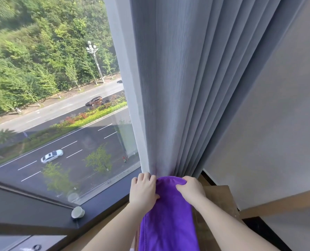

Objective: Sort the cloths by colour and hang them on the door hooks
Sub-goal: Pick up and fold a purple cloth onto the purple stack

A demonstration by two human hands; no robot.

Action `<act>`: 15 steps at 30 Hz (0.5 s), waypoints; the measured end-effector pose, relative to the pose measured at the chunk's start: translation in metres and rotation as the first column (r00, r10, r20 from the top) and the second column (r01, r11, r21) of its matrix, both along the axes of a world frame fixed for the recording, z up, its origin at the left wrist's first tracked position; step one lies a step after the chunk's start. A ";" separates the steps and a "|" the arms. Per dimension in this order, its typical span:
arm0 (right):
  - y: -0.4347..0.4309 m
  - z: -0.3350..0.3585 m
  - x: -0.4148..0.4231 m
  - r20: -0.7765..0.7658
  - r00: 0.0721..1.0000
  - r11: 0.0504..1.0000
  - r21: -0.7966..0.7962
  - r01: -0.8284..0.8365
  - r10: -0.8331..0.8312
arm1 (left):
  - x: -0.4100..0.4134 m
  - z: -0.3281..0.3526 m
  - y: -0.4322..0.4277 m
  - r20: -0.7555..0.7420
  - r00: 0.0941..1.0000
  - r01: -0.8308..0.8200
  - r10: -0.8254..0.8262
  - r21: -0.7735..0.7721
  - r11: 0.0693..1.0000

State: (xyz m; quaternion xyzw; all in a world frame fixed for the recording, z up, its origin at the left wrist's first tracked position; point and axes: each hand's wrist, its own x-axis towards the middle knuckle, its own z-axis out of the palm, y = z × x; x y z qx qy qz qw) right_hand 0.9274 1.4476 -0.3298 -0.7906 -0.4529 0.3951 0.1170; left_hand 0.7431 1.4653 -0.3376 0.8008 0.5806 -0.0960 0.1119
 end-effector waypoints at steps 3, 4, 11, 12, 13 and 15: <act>-0.007 0.007 0.000 -0.072 0.997 0.999 0.034 0.015 -0.012 | -0.006 -0.001 -0.003 0.069 0.998 0.001 0.000 -0.009 1.000; -0.010 0.009 0.000 -0.092 0.996 0.999 0.048 0.021 -0.016 | -0.008 -0.002 -0.004 0.104 0.995 -0.011 0.013 -0.019 1.000; -0.030 0.023 -0.003 -0.217 0.972 0.984 0.129 0.120 -0.090 | -0.017 -0.001 -0.008 0.396 0.842 -0.289 0.365 -0.240 0.927; -0.032 0.026 -0.004 -0.232 0.967 0.980 0.141 0.141 -0.106 | -0.018 0.000 -0.008 0.433 0.806 -0.305 0.403 -0.279 0.911; -0.034 0.029 -0.005 -0.250 0.961 0.975 0.151 0.163 -0.122 | -0.020 0.001 -0.008 0.469 0.772 -0.310 0.429 -0.311 0.899; -0.037 0.035 -0.008 -0.289 0.946 0.967 0.161 0.198 -0.145 | -0.023 0.004 -0.010 0.519 0.729 -0.293 0.446 -0.352 0.889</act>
